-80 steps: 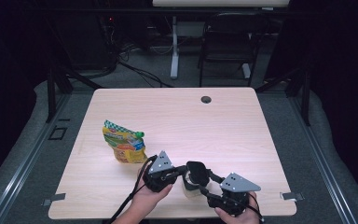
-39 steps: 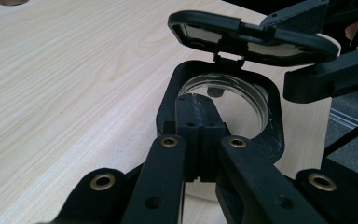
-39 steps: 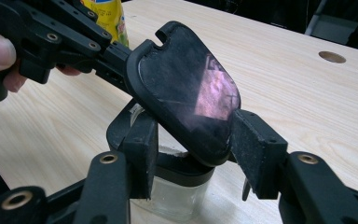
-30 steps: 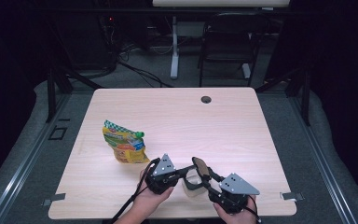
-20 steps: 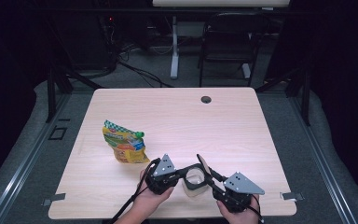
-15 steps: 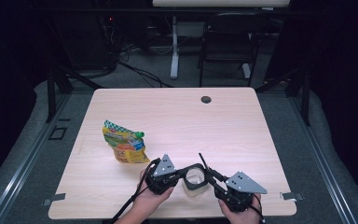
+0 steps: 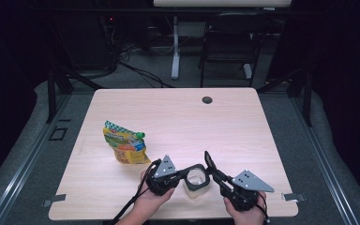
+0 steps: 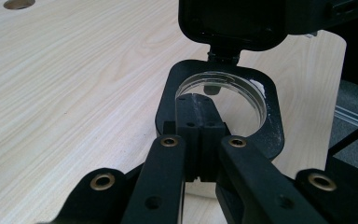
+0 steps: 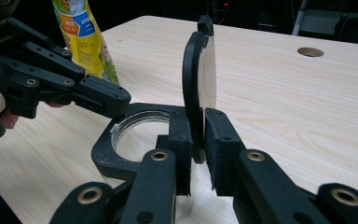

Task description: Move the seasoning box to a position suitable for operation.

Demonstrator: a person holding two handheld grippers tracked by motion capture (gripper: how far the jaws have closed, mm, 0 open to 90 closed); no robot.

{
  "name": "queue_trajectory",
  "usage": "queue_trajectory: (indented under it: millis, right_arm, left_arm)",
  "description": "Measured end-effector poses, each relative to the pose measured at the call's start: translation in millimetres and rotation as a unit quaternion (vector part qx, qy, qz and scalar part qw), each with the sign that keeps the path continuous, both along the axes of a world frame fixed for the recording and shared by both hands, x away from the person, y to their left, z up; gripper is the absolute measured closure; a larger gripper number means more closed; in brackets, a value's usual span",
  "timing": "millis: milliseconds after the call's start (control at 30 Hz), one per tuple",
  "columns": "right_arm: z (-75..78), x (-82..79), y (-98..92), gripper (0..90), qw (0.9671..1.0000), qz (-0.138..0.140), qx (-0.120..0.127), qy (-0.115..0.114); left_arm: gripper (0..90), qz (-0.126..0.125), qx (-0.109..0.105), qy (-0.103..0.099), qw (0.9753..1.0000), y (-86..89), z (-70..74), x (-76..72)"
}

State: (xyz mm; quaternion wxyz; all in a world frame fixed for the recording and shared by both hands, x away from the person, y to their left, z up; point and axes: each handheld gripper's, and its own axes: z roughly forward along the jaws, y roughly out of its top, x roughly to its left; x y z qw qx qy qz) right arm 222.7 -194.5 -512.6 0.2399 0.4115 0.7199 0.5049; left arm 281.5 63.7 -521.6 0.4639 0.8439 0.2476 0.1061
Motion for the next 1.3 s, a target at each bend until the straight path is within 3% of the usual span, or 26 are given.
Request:
queue_trajectory:
  millis: [533, 767, 967, 1300]
  right_arm:
    - [-1.8, 5.2, -7.8, 83.3, 0.9992, -0.008, 0.033, 0.019]
    - [-1.2, 10.6, -7.4, 83.6, 0.9991, -0.008, 0.033, 0.024]
    - [0.7, 22.3, -6.1, 83.9, 0.9994, 0.005, 0.02, 0.026]
    - [2.0, 53.1, 2.2, 83.1, 0.9983, 0.016, 0.036, 0.043]
  left_arm:
    - [90.0, -0.005, -0.004, 0.003, 1.0, 0.4, -0.3, 0.6]
    - [90.0, -0.003, 0.0, 0.003, 1.0, 1.1, 0.5, -1.1]
    - [89.7, -0.002, -0.008, 0.005, 1.0, 5.8, -0.8, -2.8]
    - [88.3, -0.002, -0.014, 0.01, 0.9998, 12.7, -1.5, -3.7]
